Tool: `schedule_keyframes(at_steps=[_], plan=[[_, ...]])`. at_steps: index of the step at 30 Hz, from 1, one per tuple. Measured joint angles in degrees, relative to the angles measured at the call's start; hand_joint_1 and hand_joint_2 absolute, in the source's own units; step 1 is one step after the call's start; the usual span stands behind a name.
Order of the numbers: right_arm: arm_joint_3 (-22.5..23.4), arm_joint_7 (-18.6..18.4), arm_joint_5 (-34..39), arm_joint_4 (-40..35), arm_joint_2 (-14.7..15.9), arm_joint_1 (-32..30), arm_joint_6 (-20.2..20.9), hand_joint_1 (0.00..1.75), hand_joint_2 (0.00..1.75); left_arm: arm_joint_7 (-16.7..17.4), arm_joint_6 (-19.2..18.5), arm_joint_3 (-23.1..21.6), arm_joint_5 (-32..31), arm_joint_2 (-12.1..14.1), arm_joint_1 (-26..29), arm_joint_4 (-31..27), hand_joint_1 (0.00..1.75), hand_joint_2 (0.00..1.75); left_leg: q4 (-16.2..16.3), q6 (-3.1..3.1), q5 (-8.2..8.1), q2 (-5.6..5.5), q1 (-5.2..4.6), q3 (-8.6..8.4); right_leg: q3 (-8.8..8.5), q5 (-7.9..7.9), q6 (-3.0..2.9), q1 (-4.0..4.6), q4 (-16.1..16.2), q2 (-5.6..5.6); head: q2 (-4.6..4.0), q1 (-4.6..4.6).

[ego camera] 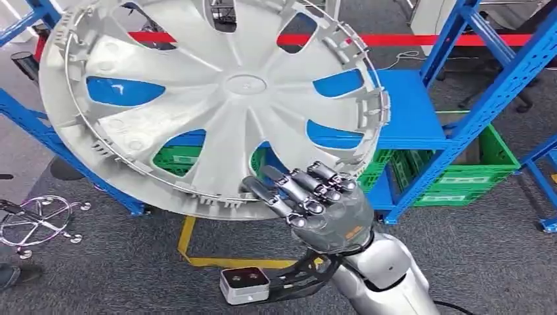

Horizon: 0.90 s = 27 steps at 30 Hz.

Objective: Take the parts from the cabinet and place them on the table.

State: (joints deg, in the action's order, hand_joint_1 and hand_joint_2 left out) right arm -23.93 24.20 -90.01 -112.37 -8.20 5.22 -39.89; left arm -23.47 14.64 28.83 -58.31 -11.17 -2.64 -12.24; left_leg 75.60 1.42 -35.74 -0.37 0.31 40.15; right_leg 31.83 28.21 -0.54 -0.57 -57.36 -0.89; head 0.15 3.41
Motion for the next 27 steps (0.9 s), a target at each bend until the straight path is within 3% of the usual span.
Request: schedule_keyframes(at_steps=[1, 2, 3, 4, 5, 6, 9, 10, 11, 12, 14, 15, 16, 18, 19, 21, 22, 24, 25, 26, 27], plan=[[0.1, 0.2, 0.0, 0.0, 0.0, -0.1, 0.0, 1.75, 1.75, -0.1, 0.0, 0.0, -0.2, 0.0, 0.0, 0.0, 0.0, 1.75, 0.5, 0.15, 1.47, 0.0, 0.19, -0.71, 0.85, -0.47, 0.02, 0.0, -0.2, -0.1, 0.0, -0.02], [0.3, 0.5, 0.0, 0.0, 0.0, -0.2, 0.0, 1.75, 1.75, -0.1, 0.1, -0.1, -0.4, 0.0, 0.0, 0.0, 0.0, 1.75, -1.0, 0.23, 3.91, 0.02, 0.37, -2.42, 1.73, -0.95, 0.12, 0.0, -0.5, -0.16, 0.0, 0.0], [0.5, 0.8, 0.0, -0.2, 0.0, -0.3, 0.1, 1.75, 1.75, -0.1, 0.2, -0.2, -0.6, 0.1, 0.0, 0.0, 0.0, 1.75, -4.6, 0.24, 6.12, 0.02, 0.51, -5.21, 2.49, -1.36, 0.25, -0.01, -0.8, -0.18, 0.0, 0.02], [0.7, 1.2, 0.0, -0.3, 0.0, -0.4, 0.0, 1.75, 1.75, -0.2, 0.2, -0.3, -0.9, 0.2, 0.1, 0.0, 0.0, 1.75, -9.8, 0.17, 7.09, 0.03, 0.64, -8.81, 3.01, -1.73, 0.46, -0.01, -1.0, -0.14, 0.0, -0.02], [0.9, 1.6, 0.0, -0.5, 0.0, -0.5, 0.0, 1.75, 1.75, -0.3, 0.1, -0.4, -1.0, 0.2, 0.1, 0.0, 0.0, 1.75, -14.8, 0.02, 5.48, 0.03, 0.66, -11.9, 3.4, -2.03, 0.82, 0.1, -1.2, -0.14, 0.0, -0.02], [1.2, 1.7, 0.0, -0.8, 0.0, -0.5, 0.0, 1.75, 1.75, -0.6, -0.1, -0.5, -1.2, 0.3, 0.1, 0.0, 0.0, 1.75, -18.4, -0.58, 4.29, -0.13, 0.26, -13.96, 3.59, -2.39, 1.14, 0.22, -1.3, -0.19, 0.0, 0.11], [2.2, 3.2, 0.0, -1.2, -0.3, -0.7, 0.0, 1.75, 1.75, -1.8, -2.6, -0.6, -2.0, 1.4, 0.3, 0.1, 0.0, 1.75, -19.1, -1.95, 4.86, -0.2, -0.31, -13.02, 4.32, -4.37, 2.43, -0.15, -0.7, -0.39, 0.0, 0.09], [2.7, 3.7, 0.0, -1.3, -0.3, -0.9, 0.0, 1.75, 1.75, -2.2, -3.2, -0.6, -2.2, 1.5, 0.6, 0.3, 0.0, 1.75, -19.8, -2.48, 5.78, 0.12, 0.11, -12.37, 4.92, -4.21, 2.75, -0.22, -0.9, -0.18, 0.0, -0.02], [3.3, 4.1, 0.0, -1.5, -0.3, -1.3, 0.0, 1.75, 1.75, -2.4, -3.4, -0.7, -2.3, 2.1, 0.7, 0.3, 0.0, 1.75, -19.7, -2.85, 6.5, 0.25, 0.02, -11.7, 5.54, -1.74, 2.89, -0.31, -1.9, 0.16, 0.0, 0.02], [3.8, 4.5, 0.0, -1.8, -0.3, -1.6, 0.0, 1.75, 1.75, -2.4, -3.5, -0.7, -2.4, 2.4, 0.8, 0.3, 0.0, 1.75, -19.7, -3.32, 7.02, 0.29, 0.0, -10.85, 6.7, 1.87, 2.94, -0.27, -4.6, 0.41, 0.0, 0.29], [5.3, 5.2, 0.0, -2.3, -0.3, -2.4, 0.0, 1.75, 1.75, -2.6, -3.5, -0.9, -2.9, 3.1, 0.9, 0.3, 0.0, 1.75, -19.7, -3.61, 8.37, 0.29, -0.35, -9.09, 8.33, 8.47, 2.98, -0.24, -13.7, 0.63, 0.0, 0.33], [6.1, 5.6, 0.0, -2.6, -0.4, -2.8, 0.0, 1.75, 1.75, -2.7, -3.6, -0.9, -3.1, 3.3, 1.0, 0.3, 0.0, 1.75, -19.6, -3.69, 9.02, 0.28, -0.52, -8.23, 8.71, 9.24, 2.93, -0.16, -17.3, 0.67, 0.0, 0.37], [6.8, 5.8, 0.0, -2.9, -0.4, -3.2, 0.0, 1.75, 1.75, -2.8, -3.7, -1.0, -3.3, 3.5, 1.1, 0.3, 0.0, 1.75, -19.4, -3.69, 9.61, 0.28, -0.69, -7.35, 8.31, 7.85, 2.79, -0.08, -19.2, 0.68, 0.0, 0.35], [8.1, 6.0, 0.0, -3.6, -0.4, -4.0, 0.0, 1.75, 1.75, -3.1, -3.6, -1.1, -3.6, 3.7, 1.3, 0.4, 0.0, 1.75, -19.0, -3.6, 10.58, 0.3, -0.9, -5.69, 4.73, 2.83, 2.43, 0.06, -16.4, 0.69, 0.0, 0.35], [9.0, 6.2, 0.0, -4.1, -0.5, -4.4, 0.0, 1.75, 1.75, -3.5, -3.7, -1.2, -3.8, 3.8, 1.4, 0.4, 0.0, 1.75, -18.7, -3.47, 11.06, 0.26, -0.96, -4.89, 1.01, 1.35, 2.13, 0.11, -11.6, 0.7, 0.0, 0.35], [10.3, 6.4, 0.0, -5.2, -0.6, -4.9, 0.0, 1.75, 1.75, -3.9, -3.7, -1.6, -3.9, 4.1, 1.3, 0.4, 0.0, 1.75, -17.8, -3.04, 11.68, -0.01, -1.35, -4.21, -7.34, 4.24, 1.83, 0.4, 0.2, 0.81, 0.0, 0.46], [10.8, 6.4, 0.0, -5.6, -0.7, -5.0, 0.0, 1.75, 1.75, -4.2, -3.7, -1.8, -4.0, 4.2, 1.4, 0.4, 0.0, 1.75, -17.7, -2.79, 12.16, 0.05, -1.33, -4.08, -8.51, 5.61, 1.69, 0.4, 2.3, 0.81, 0.0, 0.35], [11.5, 6.5, 0.0, -6.1, -0.9, -5.5, 0.0, 1.75, 1.75, -4.2, -3.8, -1.9, -4.0, 4.4, 1.4, 0.4, 0.0, 1.75, -17.8, -2.43, 13.24, 0.17, -1.17, -3.59, -7.58, 5.35, 1.49, 0.63, 1.9, 0.94, 0.0, 0.42], [11.8, 6.7, 0.0, -6.2, -0.9, -5.6, 0.0, 1.75, 1.75, -4.2, -3.8, -1.9, -4.0, 4.8, 1.5, 0.4, 0.0, 1.75, -17.6, -2.15, 13.61, 0.01, -1.49, -3.25, -6.34, 4.66, 1.07, 0.26, 2.1, 0.72, 0.0, 0.44], [12.1, 6.8, 0.0, -6.5, -1.0, -5.7, 0.0, 1.75, 1.75, -4.2, -3.9, -1.9, -4.0, 5.0, 1.6, 0.5, 0.0, 1.75, -16.8, -1.69, 11.26, 0.08, -1.21, -2.58, -6.47, 4.05, 0.66, 0.03, 1.9, 0.52, 0.02, 0.35], [12.6, 6.8, 0.0, -7.0, -1.1, -6.0, 0.0, 1.75, 1.75, -4.2, -4.0, -1.9, -4.1, 5.0, 1.6, 0.5, 0.0, 1.75, -14.4, -1.29, 7.62, 0.11, -1.0, -2.08, -5.56, 3.47, 0.12, 0.03, 1.9, 0.47, 0.0, 0.24]])
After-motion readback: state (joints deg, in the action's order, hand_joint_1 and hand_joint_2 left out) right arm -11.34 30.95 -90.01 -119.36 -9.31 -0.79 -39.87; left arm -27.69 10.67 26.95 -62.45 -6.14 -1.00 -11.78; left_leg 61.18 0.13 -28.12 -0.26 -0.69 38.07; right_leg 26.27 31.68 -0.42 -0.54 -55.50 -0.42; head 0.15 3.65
